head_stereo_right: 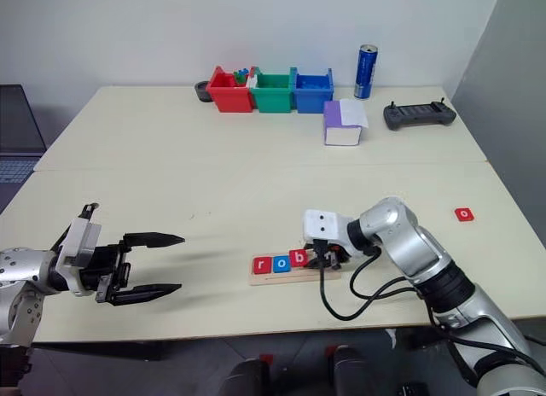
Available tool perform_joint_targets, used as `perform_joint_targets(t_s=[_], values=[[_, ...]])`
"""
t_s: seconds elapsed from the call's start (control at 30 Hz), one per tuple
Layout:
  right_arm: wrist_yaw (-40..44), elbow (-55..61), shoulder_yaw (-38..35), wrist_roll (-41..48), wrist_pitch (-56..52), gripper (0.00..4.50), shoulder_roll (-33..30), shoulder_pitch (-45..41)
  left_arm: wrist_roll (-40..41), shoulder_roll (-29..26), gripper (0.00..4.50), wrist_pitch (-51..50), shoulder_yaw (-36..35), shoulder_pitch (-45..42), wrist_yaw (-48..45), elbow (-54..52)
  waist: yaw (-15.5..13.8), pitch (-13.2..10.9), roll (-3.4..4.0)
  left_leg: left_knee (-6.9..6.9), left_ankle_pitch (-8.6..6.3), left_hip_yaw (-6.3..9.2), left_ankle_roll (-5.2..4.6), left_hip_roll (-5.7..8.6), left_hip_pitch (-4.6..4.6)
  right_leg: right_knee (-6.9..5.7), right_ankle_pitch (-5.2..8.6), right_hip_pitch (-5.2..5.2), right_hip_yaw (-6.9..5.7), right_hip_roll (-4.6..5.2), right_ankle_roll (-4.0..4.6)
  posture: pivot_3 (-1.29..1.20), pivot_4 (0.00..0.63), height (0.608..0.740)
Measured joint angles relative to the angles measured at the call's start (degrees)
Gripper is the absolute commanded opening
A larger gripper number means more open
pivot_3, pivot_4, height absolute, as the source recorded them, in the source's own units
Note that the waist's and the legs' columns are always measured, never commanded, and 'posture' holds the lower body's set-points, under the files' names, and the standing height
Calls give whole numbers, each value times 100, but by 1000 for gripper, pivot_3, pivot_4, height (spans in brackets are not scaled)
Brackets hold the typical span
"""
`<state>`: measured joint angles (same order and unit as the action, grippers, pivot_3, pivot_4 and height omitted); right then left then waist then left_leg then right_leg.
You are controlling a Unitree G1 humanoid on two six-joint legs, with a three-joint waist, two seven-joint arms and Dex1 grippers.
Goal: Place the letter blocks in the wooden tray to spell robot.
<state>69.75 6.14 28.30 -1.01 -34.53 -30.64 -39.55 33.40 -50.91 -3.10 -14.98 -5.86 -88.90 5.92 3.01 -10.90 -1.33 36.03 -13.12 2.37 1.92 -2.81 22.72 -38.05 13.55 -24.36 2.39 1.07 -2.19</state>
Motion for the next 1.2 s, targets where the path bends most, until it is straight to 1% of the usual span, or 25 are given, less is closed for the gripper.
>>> perform_joint_targets(t_s=[0.13,0.47,0.67,1.2], values=[[-64,42,72,-5,-176,1467,7,-1,0,2,4500,0,0,13,0,0,-3,0,-1,0,0,0,0,0,1,2,0,0,0,0,0,0,150,740],[9,56,336,-27,-310,1467,-210,-36,0,2,4500,3,-1,87,11,-4,2,0,-1,0,0,0,0,0,0,1,1,0,-1,0,1,0,150,740],[-6,55,494,-76,-395,1467,-179,-158,0,6,4500,8,-1,118,61,-40,6,0,-1,0,0,1,0,0,0,1,1,0,-1,0,1,0,150,740],[-156,46,568,-229,-479,1467,35,-257,-1,5,4500,85,-1,126,60,-42,6,1,-1,0,0,2,0,0,0,1,1,-1,-2,0,1,0,150,740]])
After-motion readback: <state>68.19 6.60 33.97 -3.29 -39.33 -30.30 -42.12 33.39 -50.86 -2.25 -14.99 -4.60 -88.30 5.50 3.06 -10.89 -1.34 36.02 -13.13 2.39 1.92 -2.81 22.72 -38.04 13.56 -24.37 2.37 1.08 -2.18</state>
